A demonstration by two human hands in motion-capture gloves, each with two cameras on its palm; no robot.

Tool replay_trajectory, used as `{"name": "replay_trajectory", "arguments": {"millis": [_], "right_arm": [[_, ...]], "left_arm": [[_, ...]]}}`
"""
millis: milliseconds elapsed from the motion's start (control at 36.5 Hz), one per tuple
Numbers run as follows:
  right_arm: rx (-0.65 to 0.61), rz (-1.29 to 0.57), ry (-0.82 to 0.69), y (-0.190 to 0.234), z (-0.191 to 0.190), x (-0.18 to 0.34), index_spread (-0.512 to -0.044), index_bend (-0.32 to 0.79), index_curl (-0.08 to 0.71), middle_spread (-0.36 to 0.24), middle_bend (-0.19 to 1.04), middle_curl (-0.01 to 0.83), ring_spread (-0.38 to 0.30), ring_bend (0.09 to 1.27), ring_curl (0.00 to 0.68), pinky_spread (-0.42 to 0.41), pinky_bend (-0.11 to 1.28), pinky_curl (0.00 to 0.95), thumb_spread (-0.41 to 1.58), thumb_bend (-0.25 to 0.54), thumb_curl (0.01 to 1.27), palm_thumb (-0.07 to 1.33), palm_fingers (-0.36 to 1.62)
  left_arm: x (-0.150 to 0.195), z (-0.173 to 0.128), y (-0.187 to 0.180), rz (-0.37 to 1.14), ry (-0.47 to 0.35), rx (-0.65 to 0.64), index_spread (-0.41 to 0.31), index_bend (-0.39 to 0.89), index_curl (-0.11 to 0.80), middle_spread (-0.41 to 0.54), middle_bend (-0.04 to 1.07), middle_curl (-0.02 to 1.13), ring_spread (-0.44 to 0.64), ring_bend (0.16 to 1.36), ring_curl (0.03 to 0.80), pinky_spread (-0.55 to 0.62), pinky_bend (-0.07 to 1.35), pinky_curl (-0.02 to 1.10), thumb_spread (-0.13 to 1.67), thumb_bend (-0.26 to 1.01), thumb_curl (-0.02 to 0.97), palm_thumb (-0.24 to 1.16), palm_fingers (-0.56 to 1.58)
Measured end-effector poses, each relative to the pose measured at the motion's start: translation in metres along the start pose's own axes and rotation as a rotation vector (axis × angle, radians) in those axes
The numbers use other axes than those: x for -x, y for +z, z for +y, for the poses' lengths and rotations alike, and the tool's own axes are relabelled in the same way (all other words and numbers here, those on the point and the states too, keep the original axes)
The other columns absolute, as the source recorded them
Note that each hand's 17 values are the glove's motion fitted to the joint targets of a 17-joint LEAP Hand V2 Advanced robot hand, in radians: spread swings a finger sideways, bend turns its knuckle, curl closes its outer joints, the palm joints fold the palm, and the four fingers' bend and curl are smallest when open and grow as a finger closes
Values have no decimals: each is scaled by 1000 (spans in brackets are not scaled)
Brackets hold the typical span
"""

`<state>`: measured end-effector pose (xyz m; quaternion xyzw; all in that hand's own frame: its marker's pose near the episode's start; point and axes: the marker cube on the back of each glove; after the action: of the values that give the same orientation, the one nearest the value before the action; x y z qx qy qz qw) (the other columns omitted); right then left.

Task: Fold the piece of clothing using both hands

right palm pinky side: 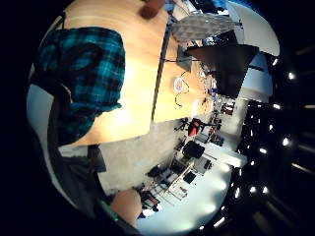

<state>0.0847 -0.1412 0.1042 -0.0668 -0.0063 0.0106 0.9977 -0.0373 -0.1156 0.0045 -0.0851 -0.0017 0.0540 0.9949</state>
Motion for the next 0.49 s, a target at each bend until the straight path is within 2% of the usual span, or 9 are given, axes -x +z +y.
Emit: {"name": "replay_trajectory", "arguments": {"millis": [82,192,246,274,356,438,493], "right_arm": [[-30,-48,19,0,-23,4,-240,145,380,-168,332,546,-222,672,472,-300,528,401,1000,-14,549,1154,1236],[-201,-78,114,-17,-8,6,-242,142,383,-169,341,551,-222,668,472,-305,527,401,988,-19,555,1142,1224],[-288,-37,203,-18,-7,-3,-240,122,378,-167,338,552,-219,659,472,-293,534,405,997,-14,557,1141,1170],[-324,-19,233,-17,-8,-7,-239,99,369,-166,332,551,-218,654,471,-290,537,406,1011,-9,559,1142,1131],[-407,11,261,-16,-9,-18,-242,40,335,-163,319,547,-215,645,468,-268,547,409,1071,-12,551,1123,1049],[-437,26,262,-14,-10,-30,-244,17,302,-162,312,547,-207,649,469,-260,564,415,1102,-40,537,1059,1037],[-403,15,250,-3,-20,-36,-245,24,286,-161,310,547,-205,649,469,-257,566,414,1120,-29,533,1040,1038]], "left_arm": [[-1,-27,-8,24,-21,-136,-305,182,544,-327,441,597,-361,536,466,-364,296,394,604,-15,745,881,1219],[-1,-65,-2,137,-90,-138,-286,113,516,-322,412,594,-355,549,472,-365,335,408,633,-13,757,884,1152],[3,-79,-4,179,-125,-230,-257,44,479,-308,333,570,-343,545,469,-356,381,420,694,-16,752,872,1010],[6,-85,-7,191,-150,-301,-228,-14,451,-281,262,555,-329,547,471,-336,425,435,783,-41,728,813,869],[14,-88,-18,201,-203,-463,-162,-38,400,-215,160,556,-292,600,502,-294,510,473,957,-66,655,672,664],[13,-76,-24,201,-179,-491,-114,-8,356,-163,105,505,-245,607,488,-251,543,472,1068,-45,603,614,564],[10,-68,-24,196,-156,-482,-94,11,332,-142,113,477,-228,619,480,-235,559,469,1125,-33,575,589,559]]}}
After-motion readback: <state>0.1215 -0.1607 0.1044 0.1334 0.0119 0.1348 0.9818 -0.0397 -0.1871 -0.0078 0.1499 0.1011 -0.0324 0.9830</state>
